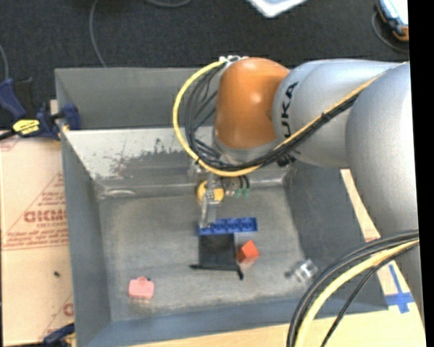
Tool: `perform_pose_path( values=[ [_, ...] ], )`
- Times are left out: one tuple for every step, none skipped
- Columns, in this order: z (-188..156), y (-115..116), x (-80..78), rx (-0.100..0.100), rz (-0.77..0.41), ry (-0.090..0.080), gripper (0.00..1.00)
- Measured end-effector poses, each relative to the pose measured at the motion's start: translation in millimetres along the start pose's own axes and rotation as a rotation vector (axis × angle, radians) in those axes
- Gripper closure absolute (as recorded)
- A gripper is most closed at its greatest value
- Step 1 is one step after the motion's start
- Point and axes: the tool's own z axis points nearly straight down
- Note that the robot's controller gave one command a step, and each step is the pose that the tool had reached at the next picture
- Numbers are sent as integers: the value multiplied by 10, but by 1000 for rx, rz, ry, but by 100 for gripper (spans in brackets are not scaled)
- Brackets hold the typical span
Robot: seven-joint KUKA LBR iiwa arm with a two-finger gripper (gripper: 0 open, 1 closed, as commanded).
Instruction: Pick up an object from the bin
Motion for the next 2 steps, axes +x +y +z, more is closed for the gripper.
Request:
perform_pose_path(
  values=[
    [443, -470, 348, 2, 112, 4, 0],
    [641, -408, 44, -1, -13, -10, 100]
  ],
)
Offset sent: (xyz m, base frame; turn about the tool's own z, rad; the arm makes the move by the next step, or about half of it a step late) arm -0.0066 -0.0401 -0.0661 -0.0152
